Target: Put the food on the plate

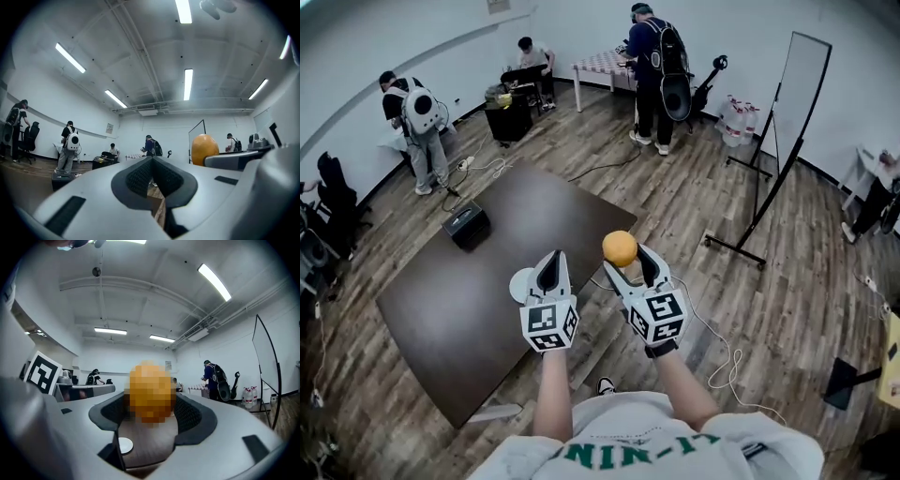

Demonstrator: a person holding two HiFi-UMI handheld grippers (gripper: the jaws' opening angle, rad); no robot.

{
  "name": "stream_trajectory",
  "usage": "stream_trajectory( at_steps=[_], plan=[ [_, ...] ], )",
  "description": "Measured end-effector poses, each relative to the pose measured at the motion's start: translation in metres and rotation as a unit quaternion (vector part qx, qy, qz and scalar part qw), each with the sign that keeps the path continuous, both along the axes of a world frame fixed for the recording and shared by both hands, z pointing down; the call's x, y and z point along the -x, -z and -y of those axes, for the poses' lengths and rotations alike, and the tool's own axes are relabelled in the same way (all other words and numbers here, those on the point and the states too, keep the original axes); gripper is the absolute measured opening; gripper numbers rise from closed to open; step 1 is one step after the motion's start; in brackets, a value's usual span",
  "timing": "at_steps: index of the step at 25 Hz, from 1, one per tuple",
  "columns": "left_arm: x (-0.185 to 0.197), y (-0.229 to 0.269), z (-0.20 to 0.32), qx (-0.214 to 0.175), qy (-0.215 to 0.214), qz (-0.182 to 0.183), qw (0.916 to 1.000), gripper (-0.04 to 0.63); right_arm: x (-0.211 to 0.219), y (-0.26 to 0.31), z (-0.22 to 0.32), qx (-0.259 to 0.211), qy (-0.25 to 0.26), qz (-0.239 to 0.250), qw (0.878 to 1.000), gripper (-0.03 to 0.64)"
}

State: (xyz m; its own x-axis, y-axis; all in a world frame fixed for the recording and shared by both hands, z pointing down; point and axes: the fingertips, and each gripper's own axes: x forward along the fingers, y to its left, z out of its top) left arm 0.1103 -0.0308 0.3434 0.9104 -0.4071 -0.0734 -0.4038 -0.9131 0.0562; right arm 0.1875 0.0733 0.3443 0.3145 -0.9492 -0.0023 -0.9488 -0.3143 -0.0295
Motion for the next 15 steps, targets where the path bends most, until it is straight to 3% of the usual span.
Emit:
stream_trajectory(
  at_steps=[8, 15],
  plan=[
    [0.009, -0.027, 0.093, 0.013, 0.053, 0.012, 0.9984, 0.012, -0.005, -0.021, 0.115, 0.022, 0.060, 0.002, 0.998, 0.318],
    [0.029, -0.049, 0.171, 0.032, 0.130, 0.021, 0.9908, 0.012, 0.015, -0.044, 0.211, 0.046, 0.154, 0.003, 0.987, 0.318]
  ],
)
